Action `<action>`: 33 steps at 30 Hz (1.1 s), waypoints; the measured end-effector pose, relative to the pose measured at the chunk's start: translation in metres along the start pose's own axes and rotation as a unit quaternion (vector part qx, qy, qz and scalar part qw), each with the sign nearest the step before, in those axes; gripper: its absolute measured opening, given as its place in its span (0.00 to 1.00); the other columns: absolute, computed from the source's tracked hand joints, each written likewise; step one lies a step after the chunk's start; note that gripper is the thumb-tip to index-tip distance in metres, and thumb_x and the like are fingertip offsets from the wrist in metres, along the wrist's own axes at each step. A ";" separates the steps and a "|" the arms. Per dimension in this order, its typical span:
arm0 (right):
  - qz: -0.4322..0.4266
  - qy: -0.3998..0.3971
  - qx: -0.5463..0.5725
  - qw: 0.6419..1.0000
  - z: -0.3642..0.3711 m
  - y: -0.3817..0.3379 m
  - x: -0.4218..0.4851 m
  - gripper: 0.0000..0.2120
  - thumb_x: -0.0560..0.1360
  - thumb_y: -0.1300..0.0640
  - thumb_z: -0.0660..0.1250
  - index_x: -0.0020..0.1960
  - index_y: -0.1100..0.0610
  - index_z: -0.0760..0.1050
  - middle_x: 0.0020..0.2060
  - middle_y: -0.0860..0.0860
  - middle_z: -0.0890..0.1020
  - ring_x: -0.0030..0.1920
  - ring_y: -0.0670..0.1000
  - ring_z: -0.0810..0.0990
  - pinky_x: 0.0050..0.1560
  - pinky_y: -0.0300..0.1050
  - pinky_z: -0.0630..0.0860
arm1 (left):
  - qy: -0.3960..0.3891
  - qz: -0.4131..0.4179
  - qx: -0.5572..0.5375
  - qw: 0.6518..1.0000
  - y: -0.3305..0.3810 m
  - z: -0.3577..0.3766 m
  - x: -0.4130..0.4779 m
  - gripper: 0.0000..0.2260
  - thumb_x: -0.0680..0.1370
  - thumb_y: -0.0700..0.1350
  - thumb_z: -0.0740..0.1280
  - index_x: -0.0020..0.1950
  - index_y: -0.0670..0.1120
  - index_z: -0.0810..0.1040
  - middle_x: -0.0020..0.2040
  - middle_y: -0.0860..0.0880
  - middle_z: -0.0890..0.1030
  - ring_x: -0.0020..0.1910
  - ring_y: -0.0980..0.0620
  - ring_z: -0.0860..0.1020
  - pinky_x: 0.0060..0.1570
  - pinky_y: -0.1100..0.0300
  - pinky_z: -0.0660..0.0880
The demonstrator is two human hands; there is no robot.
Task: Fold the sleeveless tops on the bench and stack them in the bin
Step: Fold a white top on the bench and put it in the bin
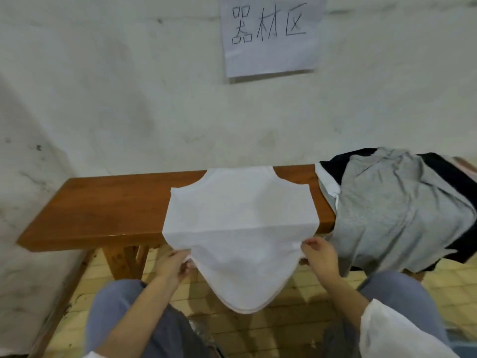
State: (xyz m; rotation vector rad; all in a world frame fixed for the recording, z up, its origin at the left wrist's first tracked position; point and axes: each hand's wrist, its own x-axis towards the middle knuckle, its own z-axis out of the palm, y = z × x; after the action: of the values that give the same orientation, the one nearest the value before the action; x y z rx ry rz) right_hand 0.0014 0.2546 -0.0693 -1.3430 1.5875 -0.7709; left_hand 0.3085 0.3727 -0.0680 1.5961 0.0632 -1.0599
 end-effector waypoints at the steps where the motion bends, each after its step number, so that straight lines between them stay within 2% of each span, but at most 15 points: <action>1: -0.017 0.016 0.027 0.999 -0.007 -0.016 -0.002 0.04 0.78 0.60 0.64 0.51 0.60 0.75 0.44 0.53 0.81 0.39 0.48 0.79 0.33 0.35 0.76 | -0.022 0.010 -0.048 0.999 0.014 0.001 -0.009 0.07 0.77 0.35 0.65 0.41 0.43 0.72 0.26 0.46 0.73 0.17 0.56 0.69 0.19 0.69 0.65; 3: -0.041 0.079 0.092 0.992 -0.020 -0.043 -0.003 0.03 0.78 0.59 0.64 0.50 0.58 0.75 0.42 0.52 0.79 0.39 0.45 0.78 0.32 0.30 0.72 | -0.042 0.029 -0.112 0.992 0.042 -0.002 -0.020 0.07 0.79 0.37 0.65 0.41 0.43 0.73 0.22 0.49 0.71 0.18 0.56 0.69 0.19 0.69 0.66; 5: -0.038 0.139 0.143 0.979 -0.033 -0.064 0.000 0.04 0.78 0.57 0.64 0.51 0.57 0.75 0.44 0.52 0.79 0.40 0.47 0.78 0.34 0.30 0.73 | -0.047 0.037 -0.175 0.983 0.069 -0.009 -0.028 0.05 0.79 0.40 0.65 0.43 0.42 0.75 0.25 0.49 0.74 0.21 0.57 0.71 0.20 0.68 0.69; 7: -0.014 0.133 0.204 0.970 -0.045 -0.075 0.008 0.07 0.79 0.58 0.64 0.53 0.60 0.75 0.47 0.54 0.80 0.41 0.48 0.80 0.33 0.28 0.76 | -0.054 0.052 -0.236 0.969 0.089 -0.018 -0.030 0.03 0.78 0.40 0.66 0.46 0.41 0.77 0.35 0.46 0.78 0.30 0.56 0.75 0.26 0.67 0.75; 8: 0.000 0.102 0.242 0.965 -0.051 -0.080 0.014 0.08 0.79 0.59 0.63 0.55 0.62 0.76 0.49 0.56 0.81 0.44 0.50 0.81 0.36 0.30 0.78 | -0.063 0.069 -0.250 0.964 0.098 -0.022 -0.030 0.03 0.78 0.39 0.66 0.49 0.40 0.77 0.41 0.45 0.78 0.36 0.55 0.77 0.31 0.66 0.77; 10: 0.014 0.033 0.275 0.961 -0.061 -0.083 0.024 0.11 0.78 0.65 0.62 0.59 0.64 0.75 0.54 0.60 0.80 0.50 0.55 0.82 0.43 0.38 0.80 | -0.095 0.113 -0.231 0.962 0.107 -0.027 -0.031 0.12 0.77 0.33 0.63 0.61 0.39 0.75 0.50 0.44 0.80 0.46 0.52 0.79 0.45 0.61 0.78; 11: 0.005 0.020 0.254 0.967 -0.062 -0.083 0.028 0.12 0.77 0.68 0.61 0.60 0.64 0.75 0.55 0.60 0.80 0.51 0.56 0.81 0.46 0.41 0.80 | -0.098 0.136 -0.193 0.967 0.110 -0.028 -0.033 0.17 0.76 0.30 0.63 0.65 0.39 0.73 0.51 0.44 0.80 0.50 0.50 0.79 0.52 0.57 0.76; 13: -0.031 0.034 0.145 0.988 -0.060 -0.083 0.026 0.12 0.76 0.68 0.63 0.58 0.61 0.76 0.51 0.58 0.81 0.51 0.55 0.81 0.47 0.41 0.79 | -0.044 0.181 -0.095 0.978 0.109 -0.024 -0.036 0.19 0.74 0.28 0.65 0.64 0.38 0.74 0.52 0.43 0.81 0.55 0.46 0.79 0.59 0.52 0.74; 14: -0.057 0.048 0.083 0.994 -0.057 -0.082 0.025 0.10 0.75 0.65 0.66 0.56 0.58 0.76 0.47 0.55 0.82 0.49 0.53 0.81 0.45 0.40 0.77 | -0.008 0.200 -0.064 0.978 0.108 -0.021 -0.035 0.17 0.74 0.30 0.67 0.62 0.37 0.76 0.52 0.41 0.81 0.55 0.44 0.79 0.59 0.50 0.74; 16: -0.096 0.087 0.032 0.991 -0.051 -0.080 0.020 0.07 0.75 0.59 0.69 0.53 0.56 0.77 0.42 0.51 0.82 0.44 0.48 0.81 0.40 0.35 0.73 | 0.044 0.222 -0.035 0.973 0.104 -0.016 -0.035 0.13 0.74 0.34 0.70 0.58 0.35 0.78 0.50 0.41 0.81 0.50 0.43 0.79 0.53 0.51 0.77; 19: -0.117 0.151 0.062 0.980 -0.040 -0.077 0.018 0.08 0.76 0.53 0.67 0.51 0.56 0.78 0.39 0.51 0.83 0.39 0.44 0.81 0.38 0.34 0.72 | 0.082 0.269 0.038 0.959 0.096 -0.011 -0.028 0.07 0.76 0.39 0.69 0.52 0.37 0.80 0.41 0.43 0.81 0.39 0.46 0.79 0.41 0.57 0.77; 23: -0.097 0.148 0.146 0.973 -0.029 -0.071 0.031 0.10 0.76 0.55 0.67 0.52 0.61 0.78 0.40 0.54 0.83 0.39 0.49 0.83 0.40 0.40 0.80 | 0.080 0.323 0.082 0.939 0.090 -0.001 -0.023 0.06 0.80 0.42 0.63 0.51 0.41 0.78 0.40 0.43 0.83 0.35 0.46 0.79 0.34 0.58 0.77; 26: -0.061 0.148 0.208 0.965 -0.023 -0.073 0.048 0.11 0.76 0.55 0.68 0.52 0.62 0.78 0.42 0.57 0.84 0.40 0.52 0.84 0.43 0.44 0.82 | 0.092 0.350 0.056 0.931 0.093 0.012 -0.021 0.07 0.81 0.44 0.61 0.52 0.41 0.76 0.40 0.45 0.83 0.35 0.47 0.81 0.31 0.61 0.78; 30: -0.045 0.184 0.285 0.940 -0.016 -0.092 0.078 0.05 0.75 0.55 0.69 0.45 0.57 0.77 0.38 0.54 0.84 0.37 0.50 0.84 0.37 0.35 0.81 | 0.107 0.363 0.001 0.926 0.116 0.032 -0.001 0.08 0.81 0.45 0.61 0.54 0.41 0.75 0.40 0.46 0.83 0.35 0.47 0.82 0.31 0.62 0.78; 33: -0.016 0.168 0.329 0.929 -0.009 -0.102 0.116 0.05 0.76 0.58 0.69 0.47 0.60 0.76 0.41 0.59 0.83 0.36 0.51 0.84 0.43 0.43 0.82 | 0.107 0.340 -0.036 0.934 0.136 0.050 0.034 0.08 0.82 0.44 0.61 0.55 0.40 0.73 0.41 0.43 0.83 0.35 0.46 0.81 0.32 0.60 0.78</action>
State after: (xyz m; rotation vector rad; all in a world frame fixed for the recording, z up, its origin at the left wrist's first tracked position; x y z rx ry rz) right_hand 0.0343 0.1184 -0.0025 -0.7694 1.3655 -1.4598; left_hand 0.3750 0.2704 0.0166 1.4921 -0.2865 -0.3398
